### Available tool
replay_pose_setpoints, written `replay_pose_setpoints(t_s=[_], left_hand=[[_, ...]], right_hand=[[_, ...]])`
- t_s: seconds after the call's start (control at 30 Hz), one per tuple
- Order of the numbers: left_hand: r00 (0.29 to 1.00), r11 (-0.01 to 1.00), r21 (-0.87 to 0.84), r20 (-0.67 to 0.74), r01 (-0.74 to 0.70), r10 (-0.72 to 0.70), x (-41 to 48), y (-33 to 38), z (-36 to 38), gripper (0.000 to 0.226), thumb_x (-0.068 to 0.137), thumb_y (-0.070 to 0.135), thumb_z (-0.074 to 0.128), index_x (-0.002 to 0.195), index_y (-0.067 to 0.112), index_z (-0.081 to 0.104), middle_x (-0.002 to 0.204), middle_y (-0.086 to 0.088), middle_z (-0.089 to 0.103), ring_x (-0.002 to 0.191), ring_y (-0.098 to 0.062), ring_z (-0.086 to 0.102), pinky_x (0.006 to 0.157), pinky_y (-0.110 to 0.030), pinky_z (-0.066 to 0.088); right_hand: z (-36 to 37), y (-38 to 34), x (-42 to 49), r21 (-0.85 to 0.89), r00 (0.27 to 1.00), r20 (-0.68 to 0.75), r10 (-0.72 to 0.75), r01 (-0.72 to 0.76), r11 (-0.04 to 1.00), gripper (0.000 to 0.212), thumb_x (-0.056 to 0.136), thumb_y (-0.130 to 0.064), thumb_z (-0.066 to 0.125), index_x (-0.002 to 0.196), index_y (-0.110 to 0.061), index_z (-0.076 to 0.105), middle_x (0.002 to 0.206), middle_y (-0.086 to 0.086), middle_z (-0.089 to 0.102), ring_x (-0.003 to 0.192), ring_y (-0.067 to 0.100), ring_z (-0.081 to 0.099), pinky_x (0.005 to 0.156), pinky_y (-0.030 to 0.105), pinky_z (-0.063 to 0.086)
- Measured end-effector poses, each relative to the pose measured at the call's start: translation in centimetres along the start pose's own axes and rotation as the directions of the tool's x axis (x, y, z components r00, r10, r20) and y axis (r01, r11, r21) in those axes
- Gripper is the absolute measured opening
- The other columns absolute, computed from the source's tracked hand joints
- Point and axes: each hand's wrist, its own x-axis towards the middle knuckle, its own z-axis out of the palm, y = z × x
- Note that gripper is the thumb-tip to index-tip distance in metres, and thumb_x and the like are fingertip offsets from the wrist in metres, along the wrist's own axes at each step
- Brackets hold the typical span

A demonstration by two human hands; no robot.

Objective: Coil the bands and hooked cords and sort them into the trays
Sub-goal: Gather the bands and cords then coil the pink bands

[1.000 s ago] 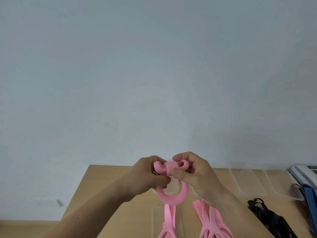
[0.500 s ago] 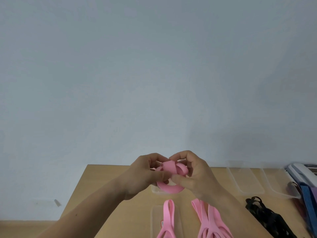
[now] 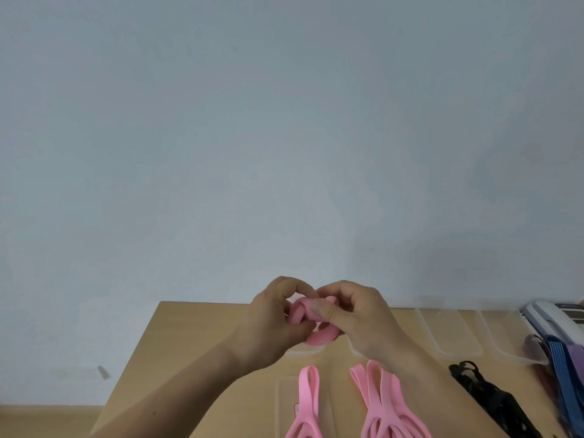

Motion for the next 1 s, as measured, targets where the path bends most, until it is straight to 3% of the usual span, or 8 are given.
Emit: replay_pose_setpoints(t_s=[0.13,0.23,0.47,0.53,0.63,0.73,0.83,1.0], left_hand=[[0.992,0.987,-0.111,0.064,0.118,-0.111,0.2,0.0,-0.6,0.043,0.071,0.042,0.077,0.108,0.031,0.060,0.101,0.016,0.069,0.087,-0.007,0.070,0.069,-0.022,0.055],[0.991,0.983,-0.141,0.092,0.115,-0.102,0.3,0.0,-1.0,0.023,0.080,0.029,0.071,0.102,0.022,0.067,0.100,0.005,0.074,0.094,-0.013,0.071,0.078,-0.026,0.058],[0.997,0.968,-0.241,-0.019,0.063,-0.070,0.3,0.0,-0.7,0.012,0.088,0.013,0.073,0.093,0.016,0.063,0.088,-0.011,0.075,0.083,-0.025,0.072,0.068,-0.025,0.053],[0.996,0.971,-0.237,-0.072,0.031,-0.049,0.3,0.2,-0.6,0.014,0.087,0.014,0.075,0.086,0.022,0.063,0.082,-0.010,0.076,0.073,-0.020,0.072,0.059,-0.020,0.050],[0.993,0.974,-0.228,-0.118,-0.012,-0.015,0.4,0.3,-0.6,0.015,0.083,0.020,0.079,0.081,0.027,0.066,0.080,-0.004,0.075,0.064,-0.010,0.068,0.053,-0.013,0.045],[1.000,0.966,-0.257,-0.028,-0.019,0.012,0.4,0.3,-1.1,0.017,0.076,0.031,0.080,0.090,0.028,0.071,0.094,-0.001,0.075,0.082,-0.018,0.073,0.066,-0.020,0.054],[0.999,0.963,-0.268,0.038,-0.017,0.028,0.4,0.2,-1.5,0.019,0.081,0.027,0.077,0.098,0.023,0.070,0.101,-0.002,0.074,0.091,-0.023,0.072,0.070,-0.023,0.053],[0.999,0.978,-0.206,-0.024,-0.027,0.022,0.3,-0.1,-0.9,0.010,0.088,0.016,0.073,0.091,0.019,0.063,0.087,-0.006,0.075,0.075,-0.019,0.071,0.061,-0.017,0.049]], right_hand=[[-0.2,0.1,-0.2,0.098,0.997,-0.077,-0.021,0.029,0.995,0.031,0.066,-0.040,0.083,0.091,-0.024,0.075,0.085,0.005,0.076,0.075,0.024,0.074,0.062,0.027,0.058],[-0.3,0.5,-0.1,0.130,0.993,-0.118,-0.028,0.043,0.991,0.029,0.061,-0.042,0.082,0.088,-0.031,0.076,0.088,0.000,0.076,0.080,0.019,0.074,0.061,0.027,0.058],[0.0,0.7,0.6,0.148,0.976,-0.215,-0.027,0.059,0.987,0.017,0.074,-0.021,0.084,0.085,-0.032,0.077,0.087,-0.004,0.075,0.083,0.017,0.073,0.068,0.030,0.060],[0.3,0.4,0.6,0.189,0.970,-0.243,-0.017,0.065,0.980,0.019,0.068,-0.032,0.086,0.085,-0.031,0.077,0.088,0.000,0.075,0.083,0.020,0.074,0.066,0.030,0.060],[0.5,0.2,0.6,0.234,0.963,-0.269,-0.009,0.074,0.970,0.041,0.052,-0.051,0.082,0.086,-0.029,0.077,0.088,0.006,0.075,0.084,0.025,0.074,0.070,0.036,0.061],[0.3,0.0,0.6,0.254,0.966,-0.260,-0.007,0.075,0.964,0.037,0.055,-0.046,0.081,0.084,-0.025,0.077,0.086,0.007,0.076,0.082,0.026,0.075,0.071,0.040,0.062],[0.0,0.0,0.6,0.258,0.966,-0.258,-0.003,0.072,0.964,0.041,0.052,-0.047,0.081,0.085,-0.023,0.077,0.085,0.007,0.076,0.081,0.025,0.075,0.072,0.042,0.061],[0.1,-0.1,0.6,0.249,0.966,-0.258,0.001,0.065,0.966,0.048,0.050,-0.050,0.082,0.088,-0.019,0.077,0.084,0.006,0.076,0.082,0.024,0.074,0.073,0.043,0.061]])
